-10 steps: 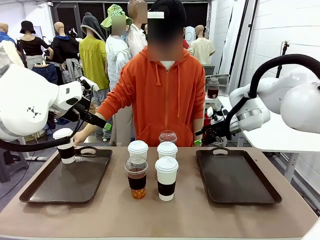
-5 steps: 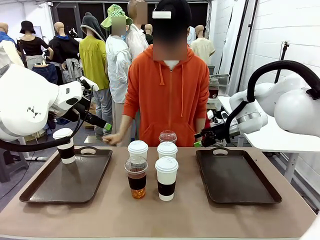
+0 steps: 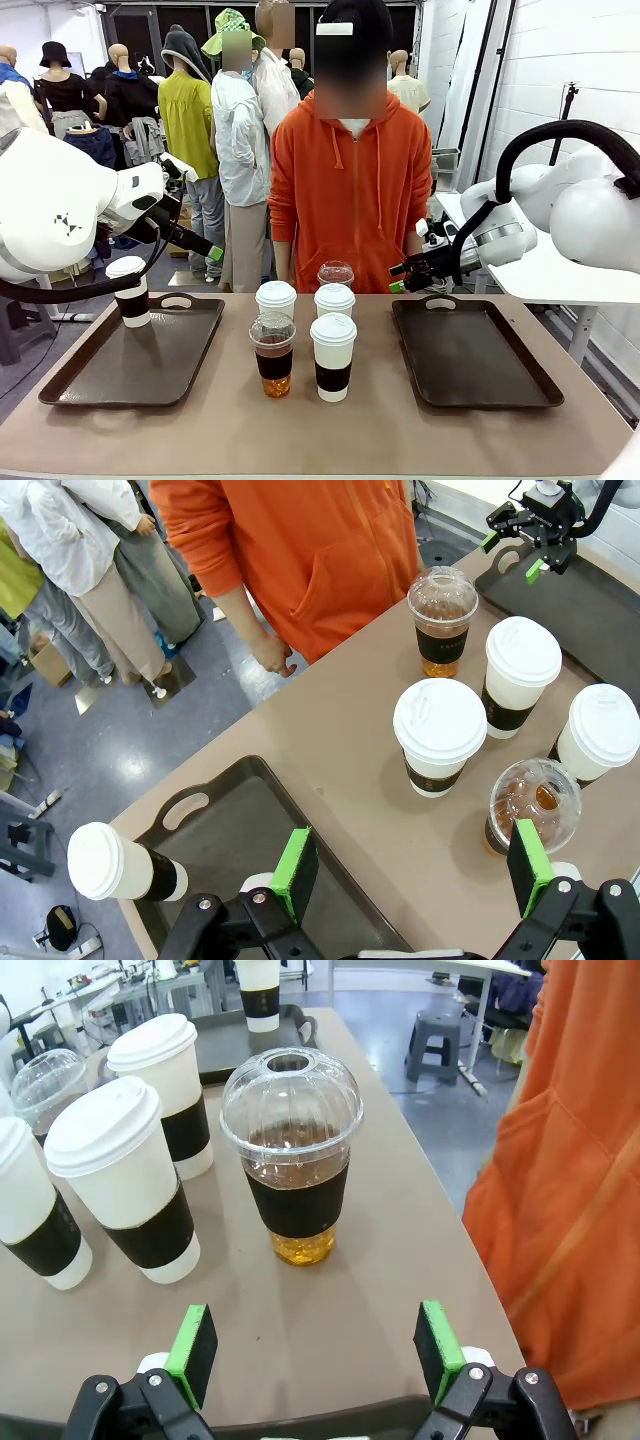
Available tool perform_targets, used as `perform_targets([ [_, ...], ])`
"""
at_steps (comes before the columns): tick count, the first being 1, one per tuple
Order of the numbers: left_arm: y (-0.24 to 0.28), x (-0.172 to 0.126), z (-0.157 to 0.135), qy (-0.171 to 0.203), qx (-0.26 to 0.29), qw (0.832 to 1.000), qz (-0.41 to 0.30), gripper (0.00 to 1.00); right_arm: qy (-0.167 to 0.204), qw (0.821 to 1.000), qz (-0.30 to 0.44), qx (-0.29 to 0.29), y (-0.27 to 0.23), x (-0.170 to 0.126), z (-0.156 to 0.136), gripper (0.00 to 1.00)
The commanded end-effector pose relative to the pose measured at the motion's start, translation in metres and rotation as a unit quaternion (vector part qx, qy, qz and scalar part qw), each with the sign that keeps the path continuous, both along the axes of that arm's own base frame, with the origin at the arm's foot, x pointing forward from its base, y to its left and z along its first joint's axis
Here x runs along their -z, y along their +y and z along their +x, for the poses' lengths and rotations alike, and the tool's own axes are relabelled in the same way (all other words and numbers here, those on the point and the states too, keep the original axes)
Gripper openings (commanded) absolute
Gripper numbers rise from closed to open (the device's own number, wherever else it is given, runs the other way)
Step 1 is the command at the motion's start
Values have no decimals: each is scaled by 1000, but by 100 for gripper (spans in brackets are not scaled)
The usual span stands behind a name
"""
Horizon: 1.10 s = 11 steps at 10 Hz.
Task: Distribute the coffee onto the tray.
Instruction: Pick up one iced Americano and place it on the right Handle tray.
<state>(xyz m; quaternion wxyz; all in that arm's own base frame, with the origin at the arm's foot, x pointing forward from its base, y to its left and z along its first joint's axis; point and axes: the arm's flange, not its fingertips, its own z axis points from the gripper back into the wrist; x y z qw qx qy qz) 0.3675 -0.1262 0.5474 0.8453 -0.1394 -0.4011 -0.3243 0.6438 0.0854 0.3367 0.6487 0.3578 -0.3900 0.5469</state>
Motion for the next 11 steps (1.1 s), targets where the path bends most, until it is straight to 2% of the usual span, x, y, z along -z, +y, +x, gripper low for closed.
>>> perform_targets([
  [1,1,0,0,1,-1,1000,-3,100,-29,999,17,-6,11,11,7,100],
  [8,1,0,0,1,-1,1000,-3,100,-51,996,71,-28,44,48,12,100],
  [11,1,0,0,1,-1,1000,-3,100,-30,996,75,-49,58,61,15,100],
])
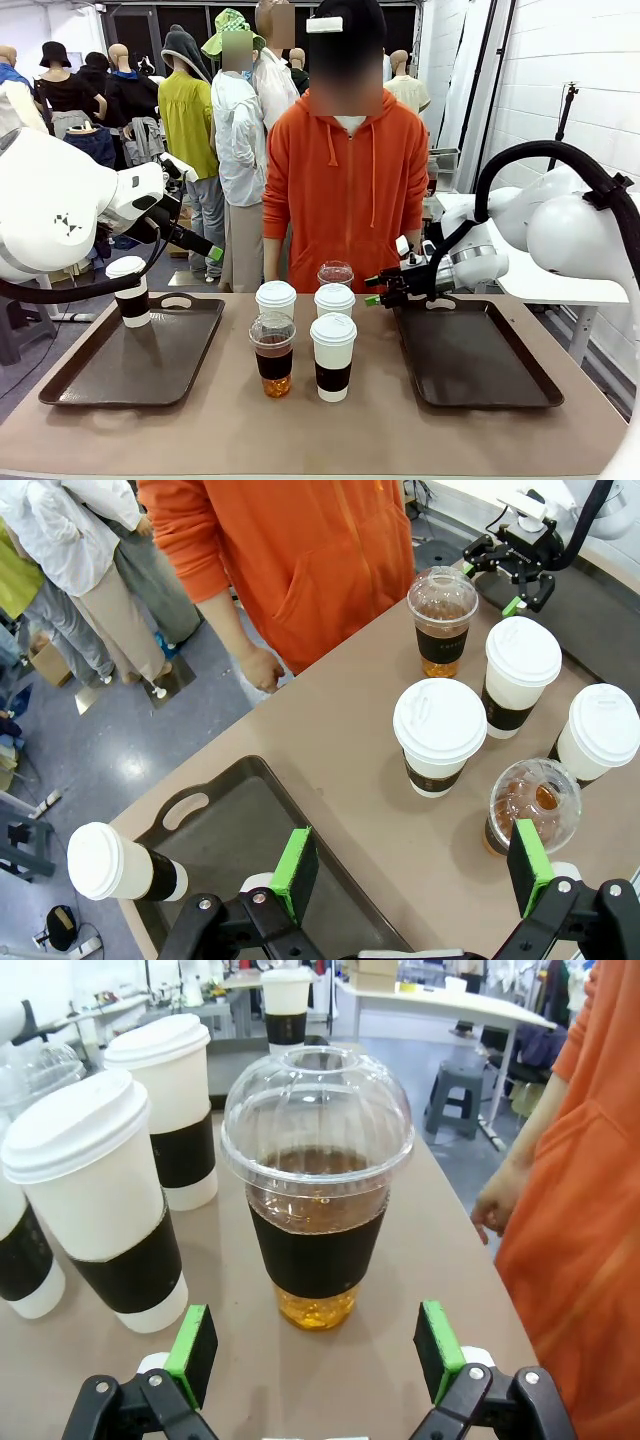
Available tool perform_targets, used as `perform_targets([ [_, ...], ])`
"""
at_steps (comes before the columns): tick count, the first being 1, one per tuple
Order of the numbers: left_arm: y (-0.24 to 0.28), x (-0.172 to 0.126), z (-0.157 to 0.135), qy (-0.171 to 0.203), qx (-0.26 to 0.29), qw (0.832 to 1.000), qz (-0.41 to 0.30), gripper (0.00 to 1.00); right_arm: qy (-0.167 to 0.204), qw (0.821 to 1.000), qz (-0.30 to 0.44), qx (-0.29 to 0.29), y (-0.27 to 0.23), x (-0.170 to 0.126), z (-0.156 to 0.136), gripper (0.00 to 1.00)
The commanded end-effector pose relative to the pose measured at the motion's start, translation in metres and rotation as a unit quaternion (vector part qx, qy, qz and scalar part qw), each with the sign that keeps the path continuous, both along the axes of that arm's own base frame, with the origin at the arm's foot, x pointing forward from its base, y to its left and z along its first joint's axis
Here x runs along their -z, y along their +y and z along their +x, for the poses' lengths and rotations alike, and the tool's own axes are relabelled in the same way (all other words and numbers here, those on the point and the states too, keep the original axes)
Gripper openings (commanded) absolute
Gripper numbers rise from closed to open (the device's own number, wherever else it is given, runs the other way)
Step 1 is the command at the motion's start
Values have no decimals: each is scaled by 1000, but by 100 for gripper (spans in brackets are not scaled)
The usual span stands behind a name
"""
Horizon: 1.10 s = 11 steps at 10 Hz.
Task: Distribute the coffee onto the tray.
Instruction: Pick up one iced Americano and place it on the right Handle tray.
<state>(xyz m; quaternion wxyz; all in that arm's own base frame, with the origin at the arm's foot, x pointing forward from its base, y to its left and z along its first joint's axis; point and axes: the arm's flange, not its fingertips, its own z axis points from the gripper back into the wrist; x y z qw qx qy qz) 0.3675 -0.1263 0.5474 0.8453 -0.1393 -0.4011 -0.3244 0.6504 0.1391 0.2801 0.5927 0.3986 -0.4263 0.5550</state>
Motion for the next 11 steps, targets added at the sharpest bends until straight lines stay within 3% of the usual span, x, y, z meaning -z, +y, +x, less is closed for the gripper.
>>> perform_targets([
  [1,1,0,0,1,-1,1000,-3,100,-4,1000,17,-12,7,7,9,100],
  [11,1,0,0,1,-1,1000,-3,100,16,998,41,-42,38,20,21,100],
])
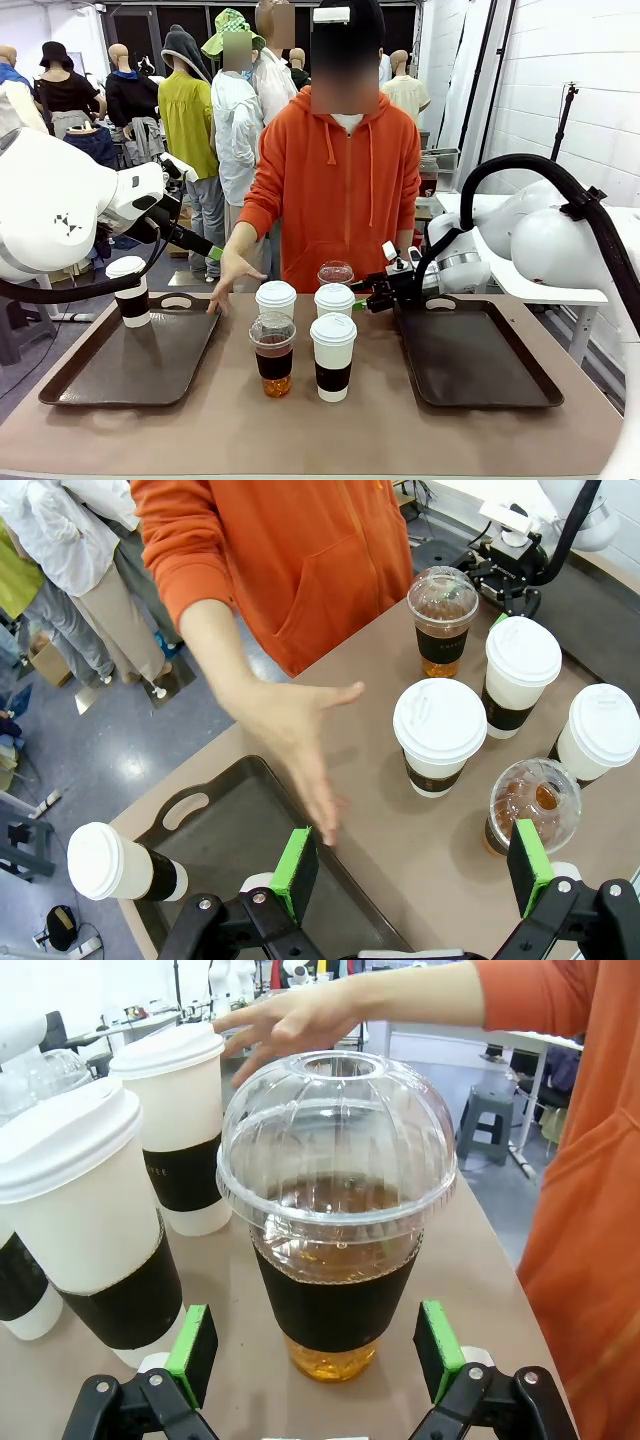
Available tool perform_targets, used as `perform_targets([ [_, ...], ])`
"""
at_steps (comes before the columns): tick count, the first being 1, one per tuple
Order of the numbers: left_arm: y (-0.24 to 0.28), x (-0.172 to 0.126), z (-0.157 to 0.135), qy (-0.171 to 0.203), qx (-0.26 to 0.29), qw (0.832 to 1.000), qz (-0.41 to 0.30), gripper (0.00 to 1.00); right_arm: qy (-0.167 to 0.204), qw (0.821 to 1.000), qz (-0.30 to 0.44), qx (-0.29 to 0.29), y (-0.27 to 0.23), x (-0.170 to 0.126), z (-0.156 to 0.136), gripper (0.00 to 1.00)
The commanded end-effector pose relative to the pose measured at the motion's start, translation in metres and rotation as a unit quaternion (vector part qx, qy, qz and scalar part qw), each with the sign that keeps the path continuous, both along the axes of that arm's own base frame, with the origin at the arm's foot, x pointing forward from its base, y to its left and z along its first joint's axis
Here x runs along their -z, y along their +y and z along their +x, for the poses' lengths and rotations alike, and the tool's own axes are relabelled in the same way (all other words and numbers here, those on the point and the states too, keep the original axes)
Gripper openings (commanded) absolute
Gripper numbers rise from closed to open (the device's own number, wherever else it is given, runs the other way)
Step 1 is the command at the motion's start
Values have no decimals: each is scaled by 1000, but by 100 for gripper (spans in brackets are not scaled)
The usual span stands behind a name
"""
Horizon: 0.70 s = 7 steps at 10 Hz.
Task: Distribute the coffee onto the tray.
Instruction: Pick up one iced Americano and place it on the right Handle tray.
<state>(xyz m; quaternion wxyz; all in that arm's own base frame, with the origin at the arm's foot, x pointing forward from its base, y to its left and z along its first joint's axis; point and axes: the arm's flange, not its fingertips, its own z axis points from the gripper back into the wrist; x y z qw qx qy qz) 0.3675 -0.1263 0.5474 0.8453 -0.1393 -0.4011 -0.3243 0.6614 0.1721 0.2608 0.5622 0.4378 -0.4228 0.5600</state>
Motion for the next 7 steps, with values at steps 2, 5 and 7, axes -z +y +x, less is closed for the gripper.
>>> perform_targets([
  [2,1,0,0,1,-1,1000,-3,100,10,1000,14,-7,9,2,12,100],
  [5,1,0,0,1,-1,1000,-3,100,17,1000,19,-15,16,4,17,100],
  [7,1,0,0,1,-1,1000,-3,100,24,999,20,-23,22,6,20,100],
])
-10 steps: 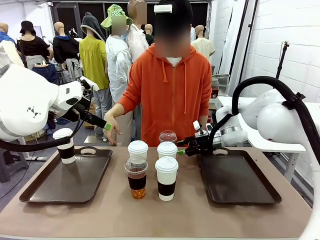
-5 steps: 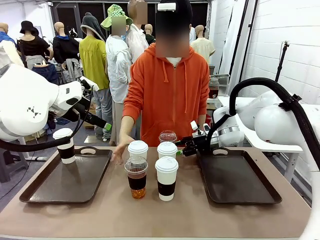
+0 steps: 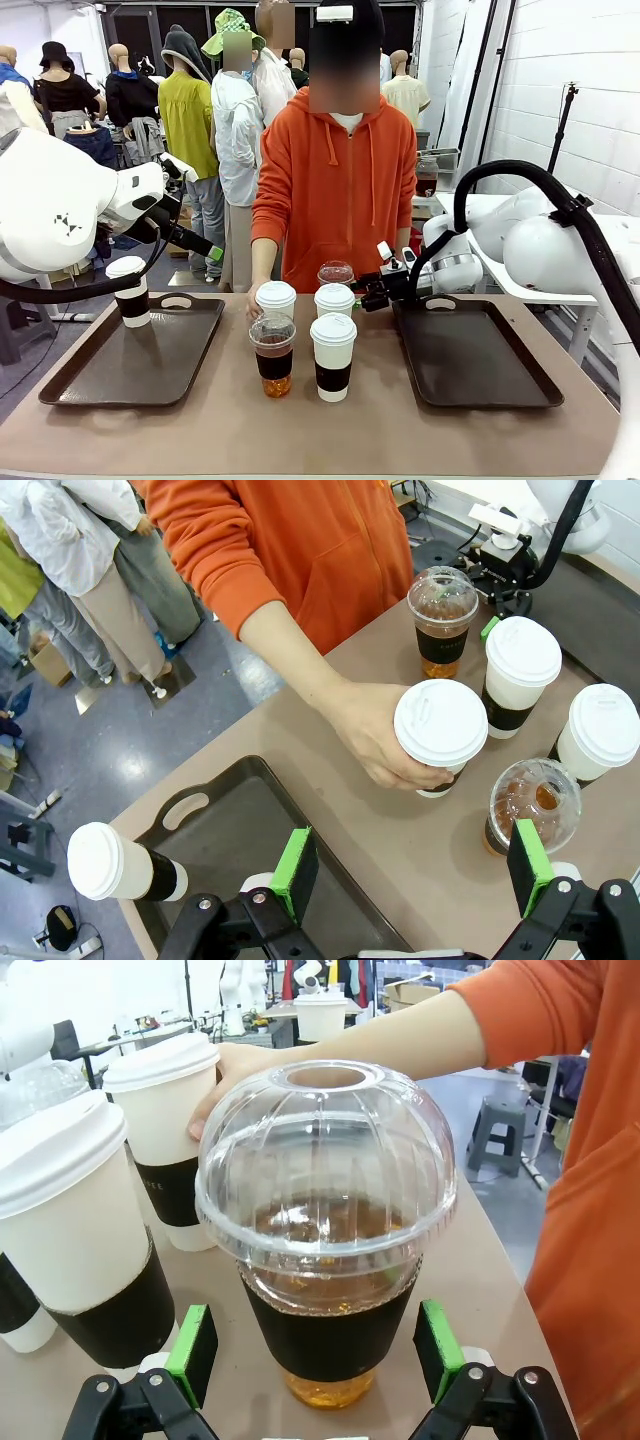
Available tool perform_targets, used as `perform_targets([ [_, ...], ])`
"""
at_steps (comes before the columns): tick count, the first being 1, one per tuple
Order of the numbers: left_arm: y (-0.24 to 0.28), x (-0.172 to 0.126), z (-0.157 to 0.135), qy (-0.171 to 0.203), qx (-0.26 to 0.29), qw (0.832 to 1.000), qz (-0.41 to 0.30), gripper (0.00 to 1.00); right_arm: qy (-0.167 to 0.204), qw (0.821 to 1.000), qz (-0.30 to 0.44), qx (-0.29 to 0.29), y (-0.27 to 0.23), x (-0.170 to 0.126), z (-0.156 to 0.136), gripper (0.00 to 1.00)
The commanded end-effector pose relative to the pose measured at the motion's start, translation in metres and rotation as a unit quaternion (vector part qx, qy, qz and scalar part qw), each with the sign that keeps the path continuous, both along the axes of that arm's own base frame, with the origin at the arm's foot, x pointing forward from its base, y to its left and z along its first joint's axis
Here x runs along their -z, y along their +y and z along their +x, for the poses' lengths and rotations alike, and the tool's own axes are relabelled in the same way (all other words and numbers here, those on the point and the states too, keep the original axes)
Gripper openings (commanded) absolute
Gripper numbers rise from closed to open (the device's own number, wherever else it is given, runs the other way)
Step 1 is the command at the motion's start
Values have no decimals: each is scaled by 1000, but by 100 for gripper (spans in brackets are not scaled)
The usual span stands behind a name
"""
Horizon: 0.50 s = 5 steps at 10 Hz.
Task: Distribute the coffee onto the tray.
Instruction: Pick up one iced Americano and place it on the right Handle tray.
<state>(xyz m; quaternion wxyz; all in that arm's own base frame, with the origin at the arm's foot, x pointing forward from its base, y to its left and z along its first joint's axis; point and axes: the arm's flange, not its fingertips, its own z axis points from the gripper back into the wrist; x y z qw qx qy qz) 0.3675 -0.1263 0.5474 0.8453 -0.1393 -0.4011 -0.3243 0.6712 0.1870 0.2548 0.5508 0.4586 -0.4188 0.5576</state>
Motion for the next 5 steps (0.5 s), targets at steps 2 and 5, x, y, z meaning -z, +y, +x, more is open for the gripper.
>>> perform_targets([
  [2,1,0,0,1,-1,1000,-3,100,21,1000,-1,-17,16,1,11,100],
  [5,1,0,0,1,-1,1000,-3,100,30,999,-7,-26,27,5,15,100],
])
